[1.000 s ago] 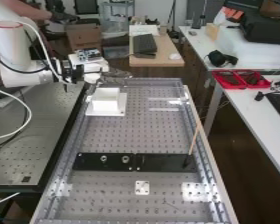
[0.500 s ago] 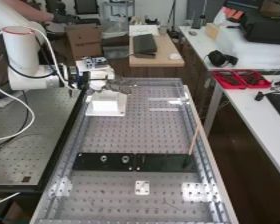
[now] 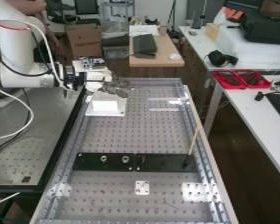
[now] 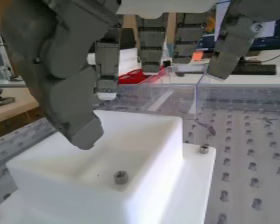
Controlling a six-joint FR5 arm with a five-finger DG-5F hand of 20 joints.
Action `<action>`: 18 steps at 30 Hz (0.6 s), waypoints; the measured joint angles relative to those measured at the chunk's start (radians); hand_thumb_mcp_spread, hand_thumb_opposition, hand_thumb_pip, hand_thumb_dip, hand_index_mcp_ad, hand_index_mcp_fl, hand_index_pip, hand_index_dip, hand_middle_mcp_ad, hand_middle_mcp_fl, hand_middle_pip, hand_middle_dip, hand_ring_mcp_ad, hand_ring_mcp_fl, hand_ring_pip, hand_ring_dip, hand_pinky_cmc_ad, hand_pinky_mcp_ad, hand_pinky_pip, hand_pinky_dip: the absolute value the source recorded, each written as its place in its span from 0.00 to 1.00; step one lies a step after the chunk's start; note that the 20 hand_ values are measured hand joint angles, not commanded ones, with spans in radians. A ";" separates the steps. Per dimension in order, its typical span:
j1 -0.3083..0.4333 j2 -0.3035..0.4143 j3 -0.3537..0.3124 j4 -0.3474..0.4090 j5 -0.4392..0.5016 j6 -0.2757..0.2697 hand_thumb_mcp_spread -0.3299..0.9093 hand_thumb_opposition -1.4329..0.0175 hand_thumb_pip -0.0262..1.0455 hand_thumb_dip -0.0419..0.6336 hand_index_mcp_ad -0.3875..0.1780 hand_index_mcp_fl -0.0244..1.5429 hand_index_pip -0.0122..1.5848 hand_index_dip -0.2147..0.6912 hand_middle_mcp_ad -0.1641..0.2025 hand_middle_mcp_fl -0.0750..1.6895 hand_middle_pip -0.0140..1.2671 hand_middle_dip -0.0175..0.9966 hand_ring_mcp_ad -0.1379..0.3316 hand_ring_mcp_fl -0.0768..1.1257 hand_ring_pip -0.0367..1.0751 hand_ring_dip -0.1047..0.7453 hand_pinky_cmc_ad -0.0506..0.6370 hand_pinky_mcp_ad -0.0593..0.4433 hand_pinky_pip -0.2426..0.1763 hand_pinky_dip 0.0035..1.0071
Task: Grab the smaller nut and place it in the white container
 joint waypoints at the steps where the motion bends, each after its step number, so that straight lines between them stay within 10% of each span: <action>1: -0.004 0.007 0.002 -0.004 -0.006 0.001 0.58 0.38 0.66 0.43 0.35 0.03 0.56 0.27 0.66 0.09 0.11 0.25 0.57 0.07 0.11 0.23 0.59 0.69 0.47 0.32; 9: -0.115 0.135 0.131 -0.164 -0.126 -0.014 0.57 0.40 0.66 0.43 0.35 0.02 0.47 0.27 0.66 0.08 0.11 0.25 0.57 0.07 0.10 0.23 0.59 0.69 0.43 0.35; 18: -0.215 0.112 0.338 -0.283 -0.163 -0.025 0.56 0.42 0.63 0.43 0.35 0.02 0.39 0.32 0.65 0.09 0.11 0.25 0.57 0.07 0.11 0.23 0.59 0.69 0.40 0.42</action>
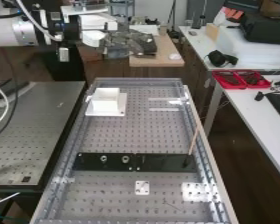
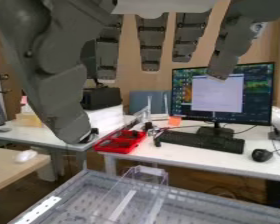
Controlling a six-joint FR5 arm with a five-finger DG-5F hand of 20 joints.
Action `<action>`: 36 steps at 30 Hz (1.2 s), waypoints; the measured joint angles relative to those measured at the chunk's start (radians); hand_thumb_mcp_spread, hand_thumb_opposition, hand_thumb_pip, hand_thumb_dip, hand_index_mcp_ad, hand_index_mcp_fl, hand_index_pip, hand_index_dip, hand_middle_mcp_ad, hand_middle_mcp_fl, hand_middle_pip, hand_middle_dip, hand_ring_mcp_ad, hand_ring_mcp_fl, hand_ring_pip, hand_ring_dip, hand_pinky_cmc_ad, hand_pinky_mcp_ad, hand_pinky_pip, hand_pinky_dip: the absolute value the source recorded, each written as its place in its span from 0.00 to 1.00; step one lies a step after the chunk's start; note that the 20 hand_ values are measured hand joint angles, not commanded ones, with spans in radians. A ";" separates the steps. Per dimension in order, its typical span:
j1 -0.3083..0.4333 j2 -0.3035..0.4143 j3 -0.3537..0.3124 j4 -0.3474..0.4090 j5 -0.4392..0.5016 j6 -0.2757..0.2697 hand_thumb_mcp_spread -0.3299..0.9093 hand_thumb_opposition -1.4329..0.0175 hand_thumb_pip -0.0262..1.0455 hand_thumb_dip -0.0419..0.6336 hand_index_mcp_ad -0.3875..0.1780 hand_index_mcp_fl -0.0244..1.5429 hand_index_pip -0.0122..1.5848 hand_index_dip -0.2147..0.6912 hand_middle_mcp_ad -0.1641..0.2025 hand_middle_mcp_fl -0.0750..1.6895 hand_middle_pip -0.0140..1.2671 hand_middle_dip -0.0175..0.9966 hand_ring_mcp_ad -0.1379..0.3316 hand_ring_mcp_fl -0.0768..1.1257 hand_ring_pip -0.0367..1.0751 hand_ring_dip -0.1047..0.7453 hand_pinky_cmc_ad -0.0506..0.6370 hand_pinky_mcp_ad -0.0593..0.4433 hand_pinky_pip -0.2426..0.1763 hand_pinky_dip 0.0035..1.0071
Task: Grab the smaller nut and place it in the white container
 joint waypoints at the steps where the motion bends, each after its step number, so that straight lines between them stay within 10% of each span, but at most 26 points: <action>1: -0.004 -0.005 0.012 -0.004 0.003 -0.001 0.56 0.42 0.63 0.43 0.35 0.02 0.38 0.32 0.64 0.09 0.11 0.25 0.57 0.06 0.11 0.23 0.59 0.69 0.39 0.43; 11: -0.033 -0.120 0.204 -0.040 0.220 -0.017 0.56 0.43 0.59 0.43 0.38 0.05 0.30 0.36 0.65 0.09 0.11 0.25 0.57 0.06 0.11 0.23 0.59 0.69 0.37 0.47; 27: 0.079 -0.060 0.122 0.006 0.641 0.002 0.56 0.43 0.57 0.43 0.40 0.08 0.23 0.39 0.65 0.09 0.11 0.25 0.57 0.07 0.11 0.23 0.60 0.69 0.36 0.50; 36: 0.082 -0.066 0.142 -0.039 0.683 0.017 0.56 0.43 0.56 0.43 0.40 0.08 0.24 0.39 0.65 0.09 0.11 0.25 0.57 0.07 0.11 0.23 0.60 0.69 0.36 0.50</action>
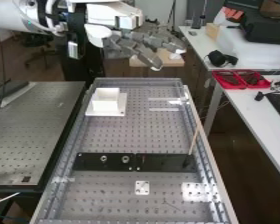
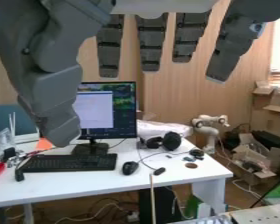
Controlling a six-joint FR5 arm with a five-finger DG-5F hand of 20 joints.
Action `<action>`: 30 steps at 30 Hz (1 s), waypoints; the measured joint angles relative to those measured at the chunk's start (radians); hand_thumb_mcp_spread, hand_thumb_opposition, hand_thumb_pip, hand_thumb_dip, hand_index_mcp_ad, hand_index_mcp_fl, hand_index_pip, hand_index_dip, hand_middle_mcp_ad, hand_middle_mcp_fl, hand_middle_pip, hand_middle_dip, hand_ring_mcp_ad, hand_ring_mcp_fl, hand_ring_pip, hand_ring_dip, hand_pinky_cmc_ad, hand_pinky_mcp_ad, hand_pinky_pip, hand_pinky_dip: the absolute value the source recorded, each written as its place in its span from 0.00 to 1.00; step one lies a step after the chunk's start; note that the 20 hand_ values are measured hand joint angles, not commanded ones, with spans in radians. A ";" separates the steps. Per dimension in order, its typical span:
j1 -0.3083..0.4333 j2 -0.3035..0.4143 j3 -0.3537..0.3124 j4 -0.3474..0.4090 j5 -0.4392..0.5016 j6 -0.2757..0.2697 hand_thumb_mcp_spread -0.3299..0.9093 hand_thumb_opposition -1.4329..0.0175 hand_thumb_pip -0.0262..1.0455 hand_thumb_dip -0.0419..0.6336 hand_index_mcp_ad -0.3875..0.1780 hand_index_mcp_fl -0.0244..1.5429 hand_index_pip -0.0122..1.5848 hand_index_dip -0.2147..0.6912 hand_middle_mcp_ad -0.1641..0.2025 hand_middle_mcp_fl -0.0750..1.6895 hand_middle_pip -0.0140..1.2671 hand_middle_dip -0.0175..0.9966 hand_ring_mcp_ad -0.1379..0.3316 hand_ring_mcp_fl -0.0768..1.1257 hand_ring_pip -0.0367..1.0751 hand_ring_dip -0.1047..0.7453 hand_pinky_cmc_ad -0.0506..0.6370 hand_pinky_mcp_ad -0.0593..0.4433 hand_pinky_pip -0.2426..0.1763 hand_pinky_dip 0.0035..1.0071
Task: Grab the smaller nut and place it in the white container
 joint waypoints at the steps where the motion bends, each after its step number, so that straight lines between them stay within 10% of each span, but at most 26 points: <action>1: -0.001 0.000 0.002 -0.001 -0.001 0.000 0.56 0.43 0.56 0.43 0.40 0.08 0.24 0.39 0.65 0.09 0.11 0.25 0.57 0.07 0.11 0.23 0.61 0.69 0.36 0.50; 30: -0.043 -0.002 0.024 -0.004 -0.076 0.009 0.55 0.43 0.57 0.43 0.40 0.07 0.27 0.39 0.65 0.09 0.11 0.25 0.57 0.06 0.11 0.23 0.62 0.69 0.36 0.49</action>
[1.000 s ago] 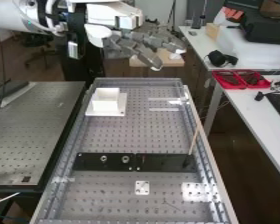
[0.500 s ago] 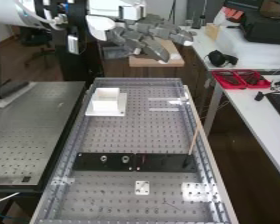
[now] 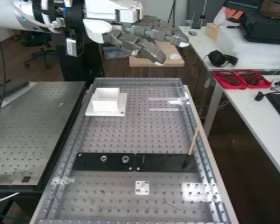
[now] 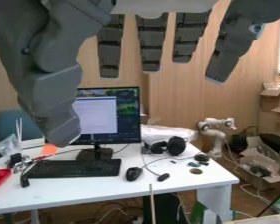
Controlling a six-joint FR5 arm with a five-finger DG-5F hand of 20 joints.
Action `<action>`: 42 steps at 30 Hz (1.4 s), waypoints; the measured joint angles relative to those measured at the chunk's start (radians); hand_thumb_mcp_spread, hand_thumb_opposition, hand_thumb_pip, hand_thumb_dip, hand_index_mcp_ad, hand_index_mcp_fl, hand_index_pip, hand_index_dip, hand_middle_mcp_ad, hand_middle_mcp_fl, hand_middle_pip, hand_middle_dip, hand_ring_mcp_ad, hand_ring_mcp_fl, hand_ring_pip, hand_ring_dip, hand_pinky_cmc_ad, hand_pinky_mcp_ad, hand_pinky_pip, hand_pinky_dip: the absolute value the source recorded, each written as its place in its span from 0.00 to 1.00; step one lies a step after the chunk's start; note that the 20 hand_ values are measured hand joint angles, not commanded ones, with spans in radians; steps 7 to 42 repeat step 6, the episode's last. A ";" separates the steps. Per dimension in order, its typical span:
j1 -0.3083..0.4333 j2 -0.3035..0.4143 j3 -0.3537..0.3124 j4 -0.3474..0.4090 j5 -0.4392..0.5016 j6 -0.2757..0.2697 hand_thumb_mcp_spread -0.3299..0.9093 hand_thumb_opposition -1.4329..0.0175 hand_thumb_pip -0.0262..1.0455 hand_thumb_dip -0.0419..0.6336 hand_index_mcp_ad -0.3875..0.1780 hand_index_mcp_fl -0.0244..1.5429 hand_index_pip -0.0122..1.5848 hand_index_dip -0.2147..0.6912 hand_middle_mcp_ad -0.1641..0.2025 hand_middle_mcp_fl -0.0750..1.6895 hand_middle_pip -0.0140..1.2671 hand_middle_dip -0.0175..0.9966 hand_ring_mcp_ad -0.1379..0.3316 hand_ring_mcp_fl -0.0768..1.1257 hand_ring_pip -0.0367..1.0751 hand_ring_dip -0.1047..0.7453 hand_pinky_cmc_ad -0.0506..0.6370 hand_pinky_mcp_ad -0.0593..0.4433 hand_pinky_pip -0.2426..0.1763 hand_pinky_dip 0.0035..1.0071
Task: Grab the smaller nut and place it in the white container
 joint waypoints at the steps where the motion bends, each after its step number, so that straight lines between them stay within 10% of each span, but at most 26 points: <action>1: 0.000 0.001 -0.002 0.003 -0.001 -0.002 0.55 0.43 0.57 0.43 0.40 0.07 0.27 0.39 0.65 0.09 0.11 0.25 0.57 0.06 0.11 0.23 0.62 0.69 0.36 0.49; 42: 0.002 0.006 -0.006 0.007 -0.006 -0.011 0.55 0.43 0.57 0.43 0.40 0.07 0.27 0.39 0.65 0.09 0.11 0.25 0.57 0.06 0.11 0.23 0.62 0.69 0.36 0.49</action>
